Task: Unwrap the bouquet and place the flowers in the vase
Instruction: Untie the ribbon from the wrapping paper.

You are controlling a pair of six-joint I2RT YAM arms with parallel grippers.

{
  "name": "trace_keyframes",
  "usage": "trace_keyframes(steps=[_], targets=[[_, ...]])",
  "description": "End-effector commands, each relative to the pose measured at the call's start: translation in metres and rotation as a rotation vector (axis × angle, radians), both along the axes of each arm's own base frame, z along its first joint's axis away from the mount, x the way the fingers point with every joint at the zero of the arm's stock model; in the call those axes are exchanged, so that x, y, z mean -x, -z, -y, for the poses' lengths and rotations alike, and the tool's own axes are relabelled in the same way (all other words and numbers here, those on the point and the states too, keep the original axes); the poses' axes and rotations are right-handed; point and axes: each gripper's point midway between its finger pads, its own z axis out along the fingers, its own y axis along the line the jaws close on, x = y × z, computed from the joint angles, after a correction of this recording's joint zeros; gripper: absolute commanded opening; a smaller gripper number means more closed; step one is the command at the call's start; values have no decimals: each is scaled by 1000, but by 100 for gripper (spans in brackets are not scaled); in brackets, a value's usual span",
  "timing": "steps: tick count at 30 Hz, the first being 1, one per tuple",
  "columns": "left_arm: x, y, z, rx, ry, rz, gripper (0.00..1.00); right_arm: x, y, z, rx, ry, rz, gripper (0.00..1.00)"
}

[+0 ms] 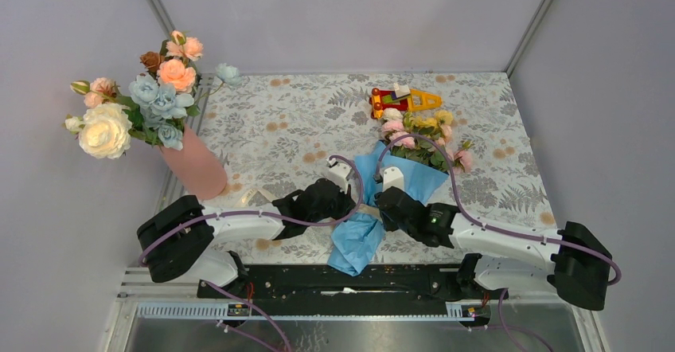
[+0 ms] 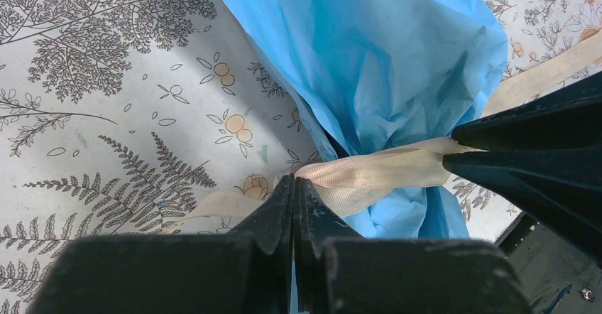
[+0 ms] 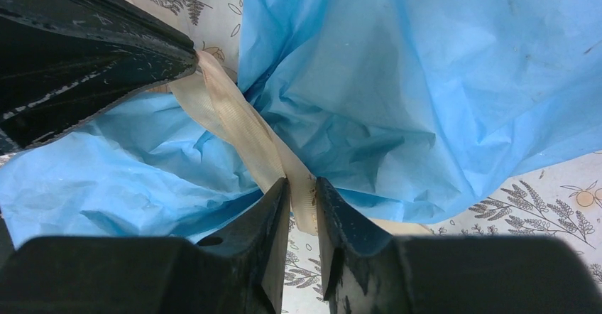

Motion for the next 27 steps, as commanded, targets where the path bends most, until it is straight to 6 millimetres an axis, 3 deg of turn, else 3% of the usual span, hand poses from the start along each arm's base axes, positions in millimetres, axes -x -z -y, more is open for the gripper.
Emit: trace_keyframes(steps=[1,4,8,20,27], targets=[[-4,-13,7,44,13,34,0,-10,-11,-3,2,22,31,24],[-5,-12,6,37,9,34,0,-11,-12,0,5,45,36,11],[-5,-11,5,43,-1,28,0,-10,-15,3,-9,53,44,3],[-8,4,-5,17,-82,-17,0,-6,-14,41,-8,185,71,0],[-14,15,-18,-6,-157,-47,0,-5,3,74,-61,378,25,0]])
